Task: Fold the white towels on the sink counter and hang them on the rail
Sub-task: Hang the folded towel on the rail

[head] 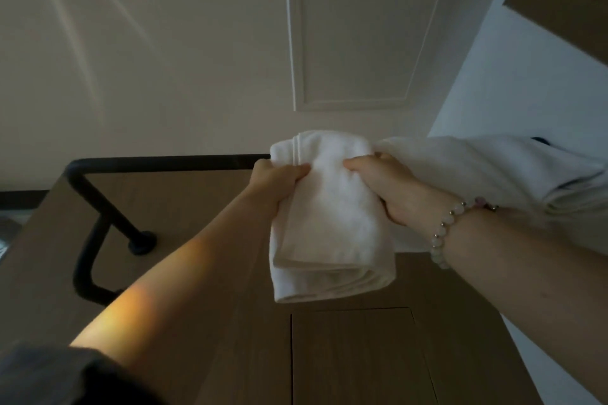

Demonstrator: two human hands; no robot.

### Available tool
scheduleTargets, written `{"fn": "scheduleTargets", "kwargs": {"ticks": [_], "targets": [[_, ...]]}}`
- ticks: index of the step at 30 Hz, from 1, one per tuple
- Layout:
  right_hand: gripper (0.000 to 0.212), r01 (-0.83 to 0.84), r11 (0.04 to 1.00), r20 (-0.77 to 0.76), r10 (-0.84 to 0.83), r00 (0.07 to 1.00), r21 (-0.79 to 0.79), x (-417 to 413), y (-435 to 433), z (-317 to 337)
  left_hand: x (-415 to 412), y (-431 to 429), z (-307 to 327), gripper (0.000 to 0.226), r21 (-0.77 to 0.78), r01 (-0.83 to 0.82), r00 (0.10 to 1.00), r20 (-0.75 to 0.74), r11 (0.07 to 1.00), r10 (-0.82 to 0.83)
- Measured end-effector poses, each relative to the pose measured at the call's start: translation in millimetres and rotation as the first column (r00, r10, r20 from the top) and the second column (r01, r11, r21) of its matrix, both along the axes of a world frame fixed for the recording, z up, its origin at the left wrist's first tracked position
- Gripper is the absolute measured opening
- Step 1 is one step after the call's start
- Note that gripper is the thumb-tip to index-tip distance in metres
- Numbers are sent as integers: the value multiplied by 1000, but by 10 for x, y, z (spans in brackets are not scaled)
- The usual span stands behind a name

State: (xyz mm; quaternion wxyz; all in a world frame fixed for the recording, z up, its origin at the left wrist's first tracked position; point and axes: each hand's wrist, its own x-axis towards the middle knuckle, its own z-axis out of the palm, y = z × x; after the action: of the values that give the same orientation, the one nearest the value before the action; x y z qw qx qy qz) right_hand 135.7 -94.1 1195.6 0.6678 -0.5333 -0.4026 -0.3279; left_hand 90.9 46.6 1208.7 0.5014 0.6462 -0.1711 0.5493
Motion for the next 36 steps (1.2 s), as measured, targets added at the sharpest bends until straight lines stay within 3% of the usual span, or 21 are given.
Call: {"fn": "scheduleTargets", "kwargs": {"ticks": [4, 7, 9, 11, 15, 17, 20, 25, 32, 36], "targets": [[39, -59, 989, -57, 52, 997, -134, 66, -48, -239, 60, -11, 54, 46, -27, 1, 1000, -5, 1000, -1], [17, 6, 997, -33, -9, 999, -75, 107, -52, -326, 83, -10, 63, 46, -12, 19, 1000, 10, 1000, -19], [15, 18, 999, -13, -18, 1000, -28, 93, -36, -320, 61, 17, 15, 43, -4, 80, 997, -1, 997, -80], [24, 46, 999, -17, -47, 999, -9, 62, 4, -287, 47, 85, -84, 46, 9, 197, 978, -65, 980, -196], [35, 61, 997, -21, -60, 998, 49, -1, 115, -119, 87, 283, -345, 76, 43, 380, 896, -264, 924, -356], [42, 100, 994, -22, -99, 995, 53, -34, 157, -21, 112, 346, -425, 70, 41, 412, 881, -274, 910, -386], [48, 109, 992, -36, -106, 994, 68, -55, 195, 45, 89, 358, -404, 54, 16, 286, 947, -154, 958, -280], [58, -4, 996, -137, 16, 991, 86, -5, 255, -139, 57, 268, -236, 66, 6, 179, 980, -84, 984, -178], [37, -97, 977, -140, 125, 982, 190, -14, 261, -176, -24, 99, -92, 49, 20, 107, 993, -58, 994, -106], [37, -69, 977, -135, 98, 986, 203, -64, 273, -7, -99, 102, -52, 28, 18, 211, 977, -35, 977, -210]]}}
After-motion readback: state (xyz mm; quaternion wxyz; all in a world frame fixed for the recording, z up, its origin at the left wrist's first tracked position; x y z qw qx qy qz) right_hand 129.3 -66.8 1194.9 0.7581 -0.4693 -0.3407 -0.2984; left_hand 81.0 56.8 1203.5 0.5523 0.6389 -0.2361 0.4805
